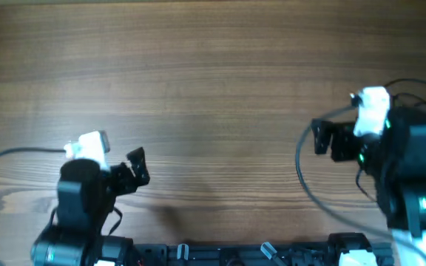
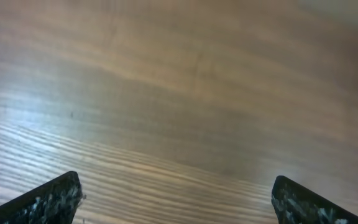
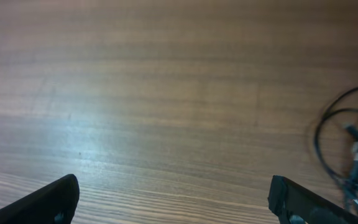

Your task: Untangle cables

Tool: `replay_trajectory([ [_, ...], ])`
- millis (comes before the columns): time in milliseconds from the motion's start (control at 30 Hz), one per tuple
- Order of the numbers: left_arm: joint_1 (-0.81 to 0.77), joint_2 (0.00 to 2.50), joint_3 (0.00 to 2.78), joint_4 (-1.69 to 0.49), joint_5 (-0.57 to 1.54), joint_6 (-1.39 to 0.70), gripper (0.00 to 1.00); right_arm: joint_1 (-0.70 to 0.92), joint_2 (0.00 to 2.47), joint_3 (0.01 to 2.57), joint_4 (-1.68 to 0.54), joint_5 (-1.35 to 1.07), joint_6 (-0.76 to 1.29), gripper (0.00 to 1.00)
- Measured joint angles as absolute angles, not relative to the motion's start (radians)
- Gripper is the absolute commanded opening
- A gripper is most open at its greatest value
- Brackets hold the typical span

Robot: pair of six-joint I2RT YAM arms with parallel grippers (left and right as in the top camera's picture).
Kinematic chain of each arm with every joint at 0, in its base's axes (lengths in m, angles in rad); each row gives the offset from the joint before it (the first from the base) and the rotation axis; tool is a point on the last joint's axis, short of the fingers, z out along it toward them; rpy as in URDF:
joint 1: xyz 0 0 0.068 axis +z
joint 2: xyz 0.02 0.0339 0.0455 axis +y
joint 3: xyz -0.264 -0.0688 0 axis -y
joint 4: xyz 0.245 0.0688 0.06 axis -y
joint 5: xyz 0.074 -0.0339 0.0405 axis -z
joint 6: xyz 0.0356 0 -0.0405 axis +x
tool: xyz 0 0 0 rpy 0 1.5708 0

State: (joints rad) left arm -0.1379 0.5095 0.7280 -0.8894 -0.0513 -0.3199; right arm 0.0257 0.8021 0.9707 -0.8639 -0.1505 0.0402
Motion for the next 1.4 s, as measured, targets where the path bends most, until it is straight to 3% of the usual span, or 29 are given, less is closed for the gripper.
replay_trajectory([
  [267, -0.138, 0.404, 0.726, -0.892, -0.051, -0.320, 1.00, 0.026, 0.725, 0.969, -0.886, -0.136, 0.040, 1.00],
  [833, -0.138, 0.404, 0.725, -0.916, -0.051, -0.320, 1.00, 0.026, 0.920, 0.961, -0.886, -0.133, 0.040, 1.00],
  [1067, -0.138, 0.404, 0.725, -0.916, -0.051, -0.320, 1.00, 0.026, 0.797, 0.956, -0.872, -0.133, 0.036, 1.00],
  [1400, -0.138, 0.404, 0.725, -0.917, -0.051, -0.320, 1.00, 0.035, 0.391, 0.641, -0.384, -0.138, 0.014, 1.00],
])
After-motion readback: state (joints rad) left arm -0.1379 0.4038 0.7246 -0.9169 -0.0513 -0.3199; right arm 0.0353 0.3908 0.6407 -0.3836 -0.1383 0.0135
